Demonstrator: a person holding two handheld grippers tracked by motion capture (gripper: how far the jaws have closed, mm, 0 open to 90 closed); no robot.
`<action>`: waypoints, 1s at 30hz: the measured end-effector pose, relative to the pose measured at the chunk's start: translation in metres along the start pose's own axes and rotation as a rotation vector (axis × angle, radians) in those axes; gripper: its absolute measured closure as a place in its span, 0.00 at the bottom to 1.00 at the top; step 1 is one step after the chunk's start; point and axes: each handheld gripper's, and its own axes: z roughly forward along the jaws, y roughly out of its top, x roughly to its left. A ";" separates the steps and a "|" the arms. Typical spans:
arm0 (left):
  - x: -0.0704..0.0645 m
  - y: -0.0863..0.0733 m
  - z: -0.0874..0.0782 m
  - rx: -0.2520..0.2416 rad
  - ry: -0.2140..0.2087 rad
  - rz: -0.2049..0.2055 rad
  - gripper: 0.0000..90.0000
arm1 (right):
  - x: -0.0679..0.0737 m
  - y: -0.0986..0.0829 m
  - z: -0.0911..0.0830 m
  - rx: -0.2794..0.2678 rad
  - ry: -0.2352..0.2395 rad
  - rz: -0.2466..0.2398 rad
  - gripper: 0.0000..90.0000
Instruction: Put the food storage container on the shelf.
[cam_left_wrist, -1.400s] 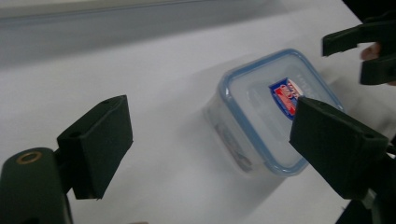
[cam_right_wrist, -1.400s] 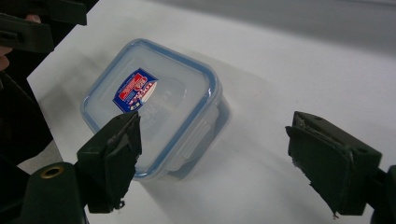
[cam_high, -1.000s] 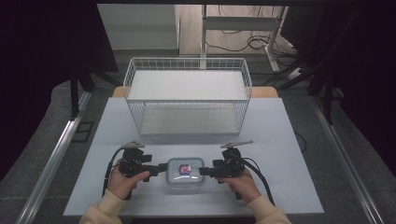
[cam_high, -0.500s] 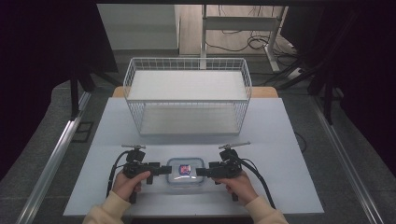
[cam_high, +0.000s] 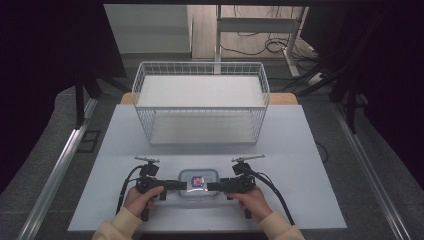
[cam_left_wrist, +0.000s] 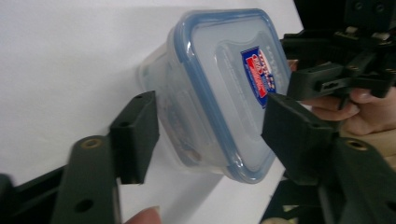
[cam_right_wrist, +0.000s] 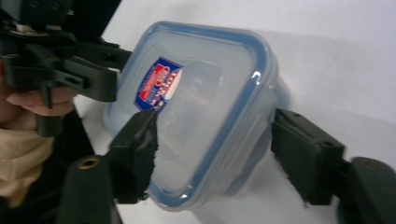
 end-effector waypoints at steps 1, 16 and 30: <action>0.000 0.000 0.001 0.008 0.009 0.007 0.46 | 0.000 0.000 0.000 0.001 0.001 0.005 0.40; -0.008 -0.008 -0.004 -0.032 0.006 -0.022 0.56 | -0.005 -0.007 -0.010 -0.053 0.070 0.101 0.56; -0.016 -0.009 -0.008 -0.043 0.020 0.019 0.59 | -0.003 -0.012 -0.014 -0.076 0.073 0.102 0.57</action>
